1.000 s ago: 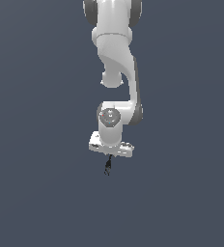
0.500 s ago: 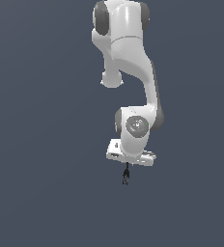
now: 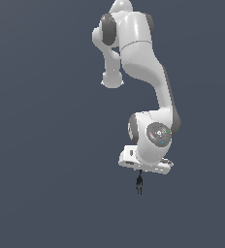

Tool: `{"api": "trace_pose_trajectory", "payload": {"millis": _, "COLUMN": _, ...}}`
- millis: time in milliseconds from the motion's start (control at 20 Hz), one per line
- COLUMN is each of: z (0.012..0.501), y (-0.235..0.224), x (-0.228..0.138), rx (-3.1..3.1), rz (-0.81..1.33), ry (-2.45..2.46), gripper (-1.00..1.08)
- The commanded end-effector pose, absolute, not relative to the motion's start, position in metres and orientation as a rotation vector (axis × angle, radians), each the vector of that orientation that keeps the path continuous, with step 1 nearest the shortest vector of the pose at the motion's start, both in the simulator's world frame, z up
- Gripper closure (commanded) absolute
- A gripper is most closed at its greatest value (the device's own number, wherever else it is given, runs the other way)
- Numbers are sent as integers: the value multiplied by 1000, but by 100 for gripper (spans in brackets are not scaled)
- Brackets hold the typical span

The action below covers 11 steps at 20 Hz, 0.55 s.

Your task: Pick up the object and move it to a goal position.

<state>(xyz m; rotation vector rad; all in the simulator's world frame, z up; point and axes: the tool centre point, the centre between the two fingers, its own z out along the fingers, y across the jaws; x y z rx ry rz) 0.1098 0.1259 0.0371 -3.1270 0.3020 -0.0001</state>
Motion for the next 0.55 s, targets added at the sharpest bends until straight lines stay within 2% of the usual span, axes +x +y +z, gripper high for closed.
{"api": "trace_pose_trajectory", "payload": {"millis": 0, "z": 38, "y": 133, "x": 115, "rx": -3127, "rz": 0, "ry": 303, "gripper": 108}}
{"api": "trace_pose_trajectory", "payload": {"millis": 500, "z": 40, "y": 142, "x": 122, "rx": -3127, "rz": 0, "ry": 303, "gripper": 108}}
